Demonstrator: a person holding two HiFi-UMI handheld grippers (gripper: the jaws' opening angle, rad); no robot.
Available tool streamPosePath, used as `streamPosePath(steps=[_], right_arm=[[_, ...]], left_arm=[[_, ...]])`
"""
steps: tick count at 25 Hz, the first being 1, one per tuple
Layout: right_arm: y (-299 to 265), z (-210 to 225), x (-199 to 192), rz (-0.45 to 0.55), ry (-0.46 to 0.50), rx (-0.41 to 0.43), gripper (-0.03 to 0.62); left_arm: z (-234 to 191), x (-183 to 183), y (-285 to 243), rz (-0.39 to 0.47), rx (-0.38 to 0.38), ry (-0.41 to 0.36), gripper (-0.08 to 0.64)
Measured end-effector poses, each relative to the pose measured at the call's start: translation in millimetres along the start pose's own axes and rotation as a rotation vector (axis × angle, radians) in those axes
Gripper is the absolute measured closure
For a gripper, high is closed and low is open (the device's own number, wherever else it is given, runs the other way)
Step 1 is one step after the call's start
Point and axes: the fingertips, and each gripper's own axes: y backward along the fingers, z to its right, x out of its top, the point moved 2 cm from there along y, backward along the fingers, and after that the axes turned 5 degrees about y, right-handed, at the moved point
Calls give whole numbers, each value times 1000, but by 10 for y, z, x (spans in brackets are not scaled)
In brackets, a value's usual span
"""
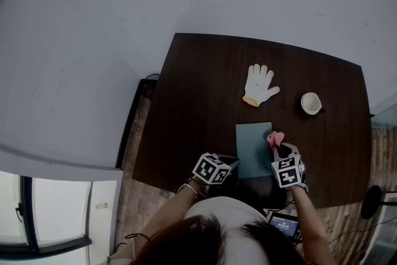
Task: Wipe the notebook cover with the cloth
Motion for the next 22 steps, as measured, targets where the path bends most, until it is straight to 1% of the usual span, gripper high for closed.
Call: streamPosePath(steps=[6,10,15,22], right_arm=[[76,-291,191,48,27,62,554],[102,-484,277,62,45,103,554],[118,-749,337,66,67,172,554],[67,-1184,388,52,120,285,554]], left_arm=[[23,-13,13,23,-3,18,541],[58,-39,49,34,-4,8,541],[111,-59,109,58,-3,10,541],[115,-173,172,64,9,32,541]])
